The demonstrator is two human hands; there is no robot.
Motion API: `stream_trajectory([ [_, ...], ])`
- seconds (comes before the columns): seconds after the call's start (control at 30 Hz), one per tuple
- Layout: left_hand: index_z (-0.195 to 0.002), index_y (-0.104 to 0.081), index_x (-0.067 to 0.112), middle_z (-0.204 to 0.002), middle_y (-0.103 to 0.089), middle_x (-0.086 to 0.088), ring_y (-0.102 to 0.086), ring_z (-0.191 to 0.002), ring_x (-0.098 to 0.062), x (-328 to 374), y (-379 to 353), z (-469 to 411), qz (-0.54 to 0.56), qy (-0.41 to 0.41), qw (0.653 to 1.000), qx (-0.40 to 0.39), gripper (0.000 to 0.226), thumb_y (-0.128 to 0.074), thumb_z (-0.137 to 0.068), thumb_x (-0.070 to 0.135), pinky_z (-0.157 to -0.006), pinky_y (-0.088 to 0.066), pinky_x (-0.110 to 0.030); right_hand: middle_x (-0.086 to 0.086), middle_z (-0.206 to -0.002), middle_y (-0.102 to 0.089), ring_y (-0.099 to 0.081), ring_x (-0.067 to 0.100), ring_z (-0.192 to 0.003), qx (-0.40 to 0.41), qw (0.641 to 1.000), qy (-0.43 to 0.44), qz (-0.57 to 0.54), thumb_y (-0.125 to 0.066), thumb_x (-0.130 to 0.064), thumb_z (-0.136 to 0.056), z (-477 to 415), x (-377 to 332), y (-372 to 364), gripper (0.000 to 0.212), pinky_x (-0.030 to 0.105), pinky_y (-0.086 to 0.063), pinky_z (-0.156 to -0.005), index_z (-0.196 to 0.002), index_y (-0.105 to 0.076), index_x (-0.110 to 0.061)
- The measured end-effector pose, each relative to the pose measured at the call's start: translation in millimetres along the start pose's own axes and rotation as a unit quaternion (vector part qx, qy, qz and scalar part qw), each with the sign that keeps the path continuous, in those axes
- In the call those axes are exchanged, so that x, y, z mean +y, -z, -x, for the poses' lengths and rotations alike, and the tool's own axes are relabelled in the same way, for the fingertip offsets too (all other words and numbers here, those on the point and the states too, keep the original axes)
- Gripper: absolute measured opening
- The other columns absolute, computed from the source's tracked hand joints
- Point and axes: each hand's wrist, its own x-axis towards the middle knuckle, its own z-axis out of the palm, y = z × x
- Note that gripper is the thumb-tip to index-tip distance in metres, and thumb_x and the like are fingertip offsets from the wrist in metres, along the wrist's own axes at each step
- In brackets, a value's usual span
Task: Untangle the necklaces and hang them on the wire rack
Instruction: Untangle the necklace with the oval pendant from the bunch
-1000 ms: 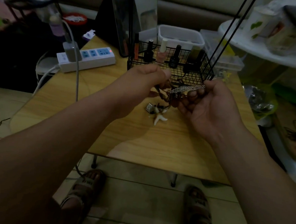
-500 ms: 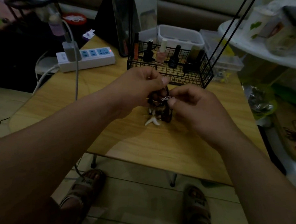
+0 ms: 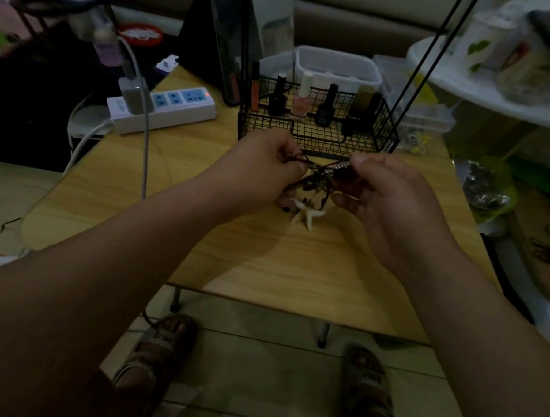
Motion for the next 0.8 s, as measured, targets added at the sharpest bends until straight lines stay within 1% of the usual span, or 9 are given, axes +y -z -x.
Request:
stream_trajectory([
  [0.1, -0.096, -0.063, 0.01, -0.092, -0.067, -0.015, -0.073, -0.074, -0.023, 3, 0, -1, 0.061, 0.021, 0.998, 0.01, 0.006, -0.064, -0.102, 0.011, -0.073, -0.066, -0.05, 0.004, -0.087, -0.068, -0.069, 0.02, -0.084, 0.005, 0.999, -0.037, -0.018, -0.056, -0.021, -0.105, -1, 1, -3, 0.013, 0.037, -0.055, -0.074, -0.097, -0.062, -0.013],
  [0.23, -0.095, -0.067, 0.01, -0.097, -0.066, -0.013, -0.069, -0.082, -0.022, 7, 3, 0, 0.117, 0.043, 0.992, 0.023, 0.015, -0.06, -0.104, 0.02, -0.072, -0.065, -0.04, 0.003, -0.08, -0.065, -0.069, 0.023, -0.083, -0.003, 0.999, -0.036, 0.02, -0.054, -0.025, -0.106, -2, 1, -1, 0.017, 0.038, -0.051, -0.074, -0.092, -0.06, -0.016],
  [0.37, -0.097, -0.068, 0.01, -0.111, -0.072, -0.017, -0.071, -0.11, -0.028, 11, 9, -2, 0.185, 0.055, 0.98, 0.049, 0.013, -0.057, -0.103, 0.014, -0.093, -0.062, -0.045, 0.003, -0.081, -0.067, -0.071, 0.022, -0.088, -0.004, 0.996, -0.001, 0.087, -0.054, -0.043, -0.105, -1, -2, 2, 0.039, 0.041, -0.051, -0.08, -0.073, -0.056, -0.02],
  [0.47, -0.093, -0.066, 0.012, -0.104, -0.075, -0.016, -0.074, -0.105, -0.024, 12, 12, -3, 0.255, 0.078, 0.963, 0.049, 0.016, -0.054, -0.101, 0.019, -0.104, -0.056, -0.048, 0.005, -0.077, -0.067, -0.071, 0.028, -0.091, 0.013, 0.995, 0.024, 0.101, -0.052, -0.05, -0.104, -1, -7, 5, 0.05, 0.043, -0.05, -0.094, -0.066, -0.057, -0.019],
  [0.53, -0.094, -0.064, 0.014, -0.106, -0.079, -0.011, -0.075, -0.108, -0.025, 11, 12, -3, 0.273, 0.086, 0.958, 0.034, 0.017, -0.053, -0.103, 0.023, -0.104, -0.054, -0.048, 0.004, -0.07, -0.064, -0.071, 0.029, -0.085, 0.011, 0.998, 0.03, 0.061, -0.054, -0.042, -0.105, -1, -10, 4, 0.049, 0.044, -0.051, -0.095, -0.063, -0.056, -0.017],
  [0.6, -0.102, -0.065, 0.012, -0.109, -0.079, -0.014, -0.076, -0.105, -0.028, 10, 10, -3, 0.278, 0.089, 0.956, 0.031, 0.017, -0.053, -0.105, 0.024, -0.101, -0.057, -0.049, 0.002, -0.065, -0.057, -0.066, 0.022, -0.07, 0.0, 0.999, 0.016, -0.033, -0.054, -0.03, -0.105, -2, -12, 3, 0.041, 0.042, -0.056, -0.086, -0.067, -0.053, -0.015],
  [0.67, -0.117, -0.064, 0.007, -0.112, -0.076, -0.017, -0.077, -0.094, -0.029, 9, 9, -3, 0.276, 0.089, 0.957, 0.02, 0.024, -0.054, -0.106, 0.025, -0.094, -0.061, -0.049, 0.001, -0.066, -0.051, -0.056, 0.017, -0.06, -0.016, 0.993, -0.015, -0.118, -0.053, -0.025, -0.104, -1, -15, 2, 0.034, 0.036, -0.057, -0.07, -0.071, -0.051, -0.015],
  [0.73, -0.122, -0.061, 0.005, -0.106, -0.071, -0.017, -0.071, -0.078, -0.026, 8, 8, -3, 0.272, 0.086, 0.958, 0.014, 0.028, -0.055, -0.107, 0.028, -0.086, -0.064, -0.047, 0.0, -0.068, -0.05, -0.044, 0.013, -0.054, -0.026, 0.988, -0.037, -0.147, -0.051, -0.026, -0.102, -1, -16, 4, 0.03, 0.027, -0.048, -0.054, -0.074, -0.05, -0.018],
  [0.8, -0.11, -0.062, 0.01, -0.096, -0.063, -0.015, -0.062, -0.071, -0.022, 8, 9, -2, 0.265, 0.085, 0.96, 0.013, 0.02, -0.058, -0.106, 0.029, -0.087, -0.064, -0.048, -0.001, -0.068, -0.05, -0.036, 0.011, -0.052, -0.034, 0.99, -0.037, -0.134, -0.051, -0.028, -0.103, -3, -16, 7, 0.028, 0.023, -0.033, -0.046, -0.077, -0.051, -0.018],
])
